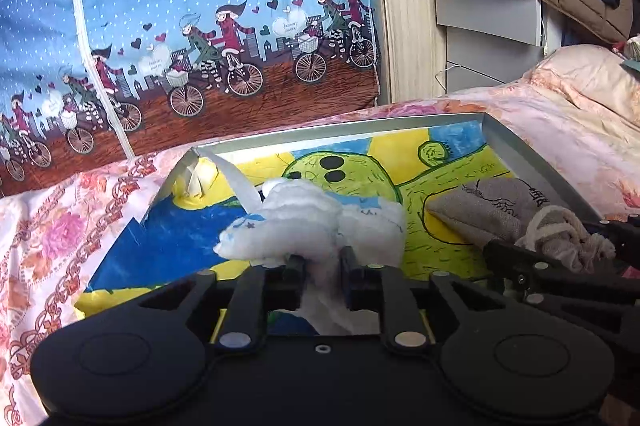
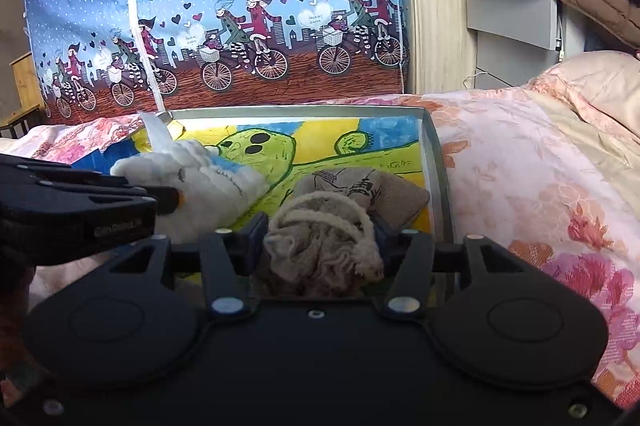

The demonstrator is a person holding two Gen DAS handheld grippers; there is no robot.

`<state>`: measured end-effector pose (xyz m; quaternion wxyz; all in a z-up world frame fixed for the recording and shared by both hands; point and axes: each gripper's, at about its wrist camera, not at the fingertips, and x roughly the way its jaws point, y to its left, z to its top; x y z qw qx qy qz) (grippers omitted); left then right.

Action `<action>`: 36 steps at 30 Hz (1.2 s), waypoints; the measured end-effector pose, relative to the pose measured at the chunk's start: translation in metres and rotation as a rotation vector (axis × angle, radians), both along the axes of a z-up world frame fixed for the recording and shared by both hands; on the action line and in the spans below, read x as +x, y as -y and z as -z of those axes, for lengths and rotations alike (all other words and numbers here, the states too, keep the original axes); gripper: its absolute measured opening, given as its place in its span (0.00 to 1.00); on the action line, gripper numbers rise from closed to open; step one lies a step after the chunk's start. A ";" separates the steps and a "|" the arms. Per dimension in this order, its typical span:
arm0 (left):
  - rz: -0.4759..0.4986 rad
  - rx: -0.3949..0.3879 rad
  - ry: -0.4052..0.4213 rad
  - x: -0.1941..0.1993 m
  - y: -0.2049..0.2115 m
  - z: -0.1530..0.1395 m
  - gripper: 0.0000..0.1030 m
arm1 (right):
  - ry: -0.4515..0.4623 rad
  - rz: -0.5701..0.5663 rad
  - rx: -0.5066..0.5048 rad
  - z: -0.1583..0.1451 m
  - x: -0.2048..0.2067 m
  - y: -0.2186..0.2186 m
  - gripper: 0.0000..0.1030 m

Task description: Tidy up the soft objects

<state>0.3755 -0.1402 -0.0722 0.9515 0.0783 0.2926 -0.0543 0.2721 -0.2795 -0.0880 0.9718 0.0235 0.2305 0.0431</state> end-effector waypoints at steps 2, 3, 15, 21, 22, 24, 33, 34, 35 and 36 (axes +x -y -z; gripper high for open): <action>0.001 -0.021 -0.004 -0.004 -0.004 -0.005 0.32 | 0.007 -0.005 0.003 -0.008 -0.002 0.001 0.69; 0.004 -0.027 -0.004 -0.007 -0.006 -0.007 0.34 | 0.016 -0.007 -0.001 -0.010 -0.003 -0.001 0.72; -0.057 -0.072 0.145 -0.073 -0.043 -0.062 0.71 | 0.102 0.028 0.016 -0.070 -0.052 0.000 0.99; -0.104 -0.130 0.230 -0.122 -0.066 -0.094 0.86 | 0.168 0.024 0.063 -0.101 -0.090 0.000 1.00; -0.113 -0.142 0.253 -0.133 -0.071 -0.099 0.90 | 0.184 0.021 0.064 -0.105 -0.097 0.000 1.00; -0.122 -0.158 0.291 -0.153 -0.079 -0.108 0.95 | 0.219 0.018 0.070 -0.114 -0.113 -0.002 1.00; -0.177 -0.212 0.354 -0.245 -0.113 -0.128 0.99 | 0.339 0.065 0.085 -0.123 -0.196 -0.016 1.00; -0.184 -0.217 0.358 -0.255 -0.117 -0.129 0.99 | 0.353 0.079 0.078 -0.122 -0.206 -0.018 1.00; -0.191 -0.222 0.358 -0.264 -0.121 -0.129 0.99 | 0.368 0.092 0.073 -0.120 -0.217 -0.020 1.00; -0.193 -0.228 0.357 -0.272 -0.125 -0.129 0.99 | 0.386 0.102 0.069 -0.119 -0.229 -0.024 1.00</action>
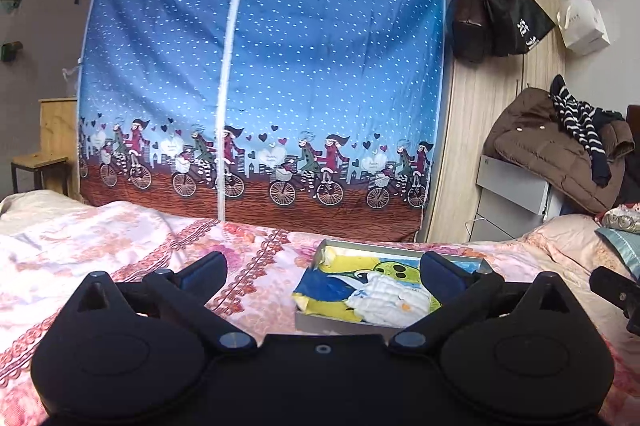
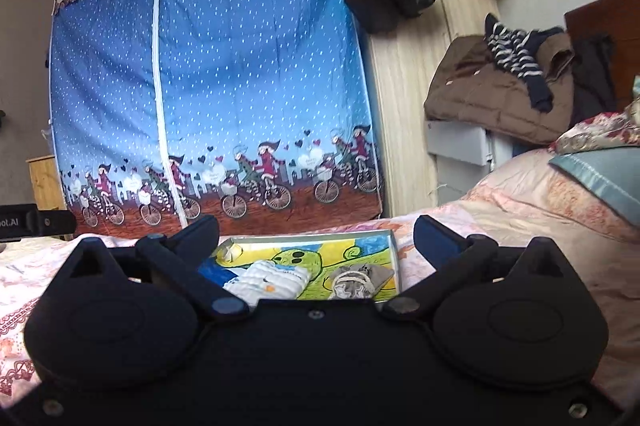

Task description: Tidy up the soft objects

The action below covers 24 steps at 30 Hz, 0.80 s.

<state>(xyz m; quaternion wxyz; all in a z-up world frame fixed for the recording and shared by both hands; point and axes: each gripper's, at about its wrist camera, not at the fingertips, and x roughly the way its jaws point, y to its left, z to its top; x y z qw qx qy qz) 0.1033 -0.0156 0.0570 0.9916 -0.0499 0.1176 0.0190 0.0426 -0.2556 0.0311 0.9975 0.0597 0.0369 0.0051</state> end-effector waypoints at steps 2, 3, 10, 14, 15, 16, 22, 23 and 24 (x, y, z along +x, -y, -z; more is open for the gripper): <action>-0.004 -0.006 -0.003 -0.019 -0.007 0.001 0.99 | 0.017 0.013 -0.009 0.002 -0.017 -0.006 1.00; -0.006 -0.001 -0.004 -0.028 -0.009 0.002 0.99 | 0.020 0.022 -0.014 0.001 -0.024 -0.007 1.00; -0.022 0.045 -0.015 -0.078 -0.017 0.010 0.99 | -0.014 0.047 -0.062 0.000 -0.057 -0.015 1.00; -0.009 0.025 -0.015 -0.104 -0.023 0.013 0.99 | -0.075 0.032 -0.057 0.000 -0.065 -0.020 1.00; -0.006 0.020 -0.017 -0.110 -0.024 0.014 0.99 | -0.088 0.028 -0.060 0.001 -0.068 -0.022 1.00; 0.000 0.016 -0.021 -0.115 -0.025 0.016 0.99 | -0.100 0.024 -0.062 0.001 -0.069 -0.023 1.00; 0.008 0.042 -0.060 -0.128 -0.023 0.032 0.99 | -0.124 0.049 -0.075 0.003 -0.066 -0.025 1.00; 0.008 0.048 -0.068 -0.128 -0.023 0.035 0.99 | -0.134 0.052 -0.071 0.004 -0.062 -0.024 1.00; 0.009 0.057 -0.082 -0.126 -0.022 0.039 0.99 | -0.150 0.054 -0.067 0.007 -0.056 -0.025 1.00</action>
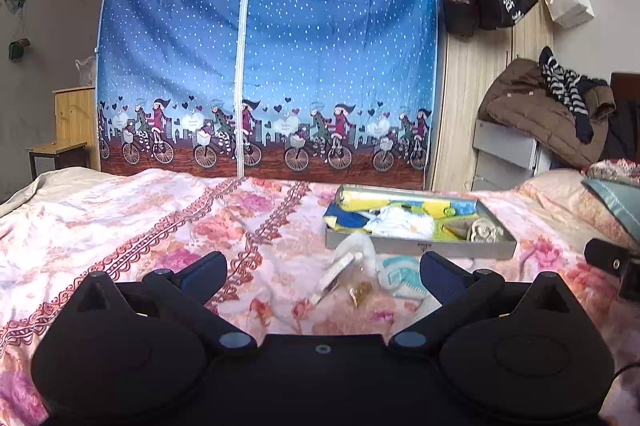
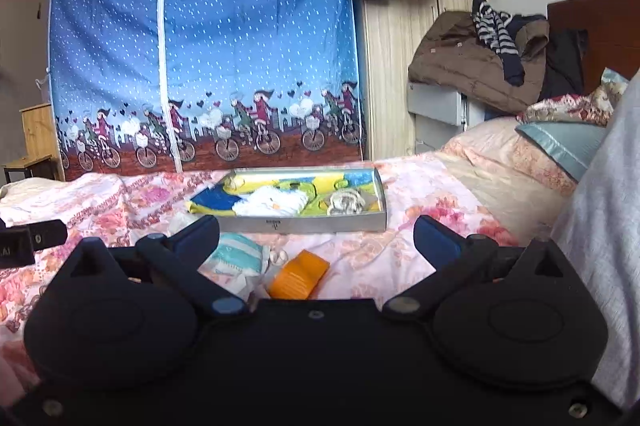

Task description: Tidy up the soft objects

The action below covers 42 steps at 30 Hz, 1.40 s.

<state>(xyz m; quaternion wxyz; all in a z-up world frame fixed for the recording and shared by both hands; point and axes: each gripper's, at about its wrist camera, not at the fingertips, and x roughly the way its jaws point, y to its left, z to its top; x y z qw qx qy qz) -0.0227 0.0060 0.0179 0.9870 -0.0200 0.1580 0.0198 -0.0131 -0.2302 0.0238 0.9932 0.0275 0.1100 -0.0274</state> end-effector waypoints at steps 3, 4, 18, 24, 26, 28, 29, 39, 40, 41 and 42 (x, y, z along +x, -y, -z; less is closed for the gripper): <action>-0.019 0.027 -0.039 0.007 0.003 0.007 0.99 | -0.073 0.014 -0.001 0.008 0.018 0.002 1.00; -0.028 0.030 -0.048 0.009 0.003 0.009 0.99 | -0.090 0.018 -0.003 0.010 0.023 0.002 1.00; 0.005 0.068 -0.165 0.025 0.012 0.026 0.99 | -0.267 0.006 -0.052 0.044 0.055 -0.007 1.00; 0.015 0.069 -0.199 0.031 0.016 0.030 0.99 | -0.301 -0.003 -0.060 0.051 0.042 -0.012 1.00; 0.014 0.066 -0.204 0.032 0.016 0.031 0.99 | -0.304 -0.009 -0.064 0.053 0.043 -0.013 1.00; 0.015 0.065 -0.205 0.032 0.016 0.031 0.99 | -0.304 -0.014 -0.067 0.052 0.041 -0.013 1.00; 0.015 0.066 -0.204 0.032 0.016 0.031 0.99 | -0.306 -0.016 -0.068 0.052 0.041 -0.014 1.00; 0.014 0.065 -0.207 0.032 0.017 0.032 0.99 | -0.313 -0.024 -0.069 0.051 0.042 -0.014 1.00; 0.014 0.065 -0.207 0.032 0.016 0.032 0.99 | -0.312 -0.025 -0.070 0.051 0.041 -0.014 1.00; 0.013 0.066 -0.207 0.032 0.017 0.032 0.99 | -0.312 -0.025 -0.070 0.051 0.041 -0.014 1.00; 0.014 0.066 -0.207 0.032 0.016 0.032 0.99 | -0.312 -0.024 -0.070 0.051 0.041 -0.015 1.00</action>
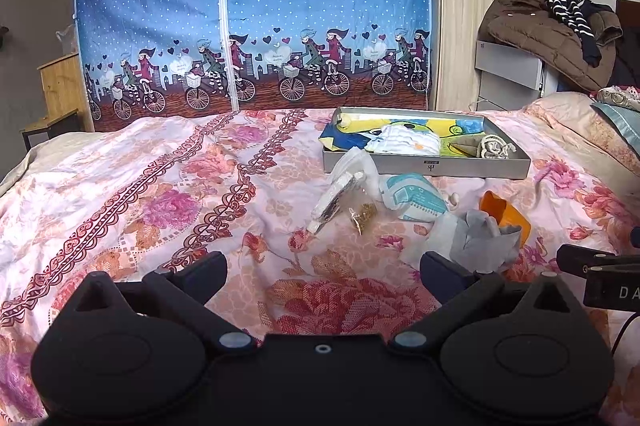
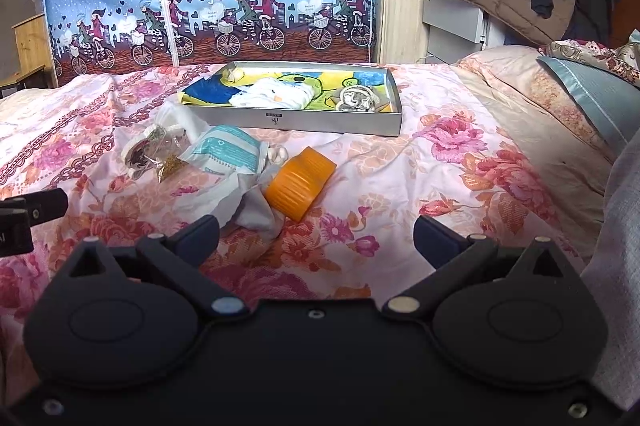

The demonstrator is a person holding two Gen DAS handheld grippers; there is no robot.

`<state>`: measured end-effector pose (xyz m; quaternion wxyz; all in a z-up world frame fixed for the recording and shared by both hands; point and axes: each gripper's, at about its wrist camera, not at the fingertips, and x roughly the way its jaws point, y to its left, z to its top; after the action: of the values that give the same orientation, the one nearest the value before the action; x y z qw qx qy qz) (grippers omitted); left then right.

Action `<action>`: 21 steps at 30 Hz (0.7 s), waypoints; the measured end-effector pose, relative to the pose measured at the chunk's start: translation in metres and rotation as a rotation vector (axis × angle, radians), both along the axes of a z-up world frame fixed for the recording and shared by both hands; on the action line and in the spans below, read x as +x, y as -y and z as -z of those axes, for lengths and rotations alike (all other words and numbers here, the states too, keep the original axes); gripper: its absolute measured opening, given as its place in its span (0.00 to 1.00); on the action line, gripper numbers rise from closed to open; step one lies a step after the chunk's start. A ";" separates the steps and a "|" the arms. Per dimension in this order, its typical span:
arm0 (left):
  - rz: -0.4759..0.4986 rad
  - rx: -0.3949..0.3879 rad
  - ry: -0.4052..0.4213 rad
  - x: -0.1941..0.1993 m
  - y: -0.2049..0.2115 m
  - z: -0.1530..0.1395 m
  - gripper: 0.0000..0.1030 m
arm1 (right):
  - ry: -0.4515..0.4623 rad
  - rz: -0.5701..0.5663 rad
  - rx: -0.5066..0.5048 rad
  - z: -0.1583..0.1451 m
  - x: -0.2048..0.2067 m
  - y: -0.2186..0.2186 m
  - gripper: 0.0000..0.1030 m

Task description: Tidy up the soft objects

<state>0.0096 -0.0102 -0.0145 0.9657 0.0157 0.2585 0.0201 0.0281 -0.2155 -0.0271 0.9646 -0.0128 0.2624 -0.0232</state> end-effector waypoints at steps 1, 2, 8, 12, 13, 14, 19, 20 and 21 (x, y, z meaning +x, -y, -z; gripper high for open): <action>0.001 0.000 0.000 0.000 0.000 0.000 0.99 | 0.000 0.000 0.000 0.000 0.000 0.000 1.00; 0.001 0.000 0.000 0.000 0.000 0.000 0.99 | 0.000 0.000 0.000 0.000 0.000 0.000 1.00; -0.002 -0.002 -0.003 0.001 -0.001 0.001 0.99 | 0.000 0.001 0.000 0.000 -0.001 0.000 1.00; -0.001 -0.001 -0.003 0.001 -0.001 0.001 0.99 | 0.000 0.001 0.000 0.000 -0.001 -0.001 1.00; -0.001 -0.001 -0.004 0.001 -0.001 0.001 0.99 | 0.000 0.001 0.000 0.000 -0.001 -0.001 1.00; -0.002 -0.002 -0.004 0.001 -0.001 0.001 0.99 | 0.000 0.001 0.000 0.000 -0.001 -0.001 1.00; -0.002 -0.001 -0.004 0.001 -0.001 0.001 0.99 | 0.003 0.000 -0.003 -0.002 -0.002 -0.003 1.00; -0.002 -0.002 -0.004 0.001 -0.001 0.001 0.99 | 0.004 -0.001 -0.005 -0.003 -0.002 -0.004 1.00; -0.001 -0.002 -0.004 0.001 -0.001 0.001 0.99 | 0.007 -0.003 -0.007 -0.004 -0.002 -0.005 1.00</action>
<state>0.0106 -0.0095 -0.0152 0.9651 0.0148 0.2606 0.0204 0.0259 -0.2106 -0.0231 0.9655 -0.0167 0.2590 -0.0226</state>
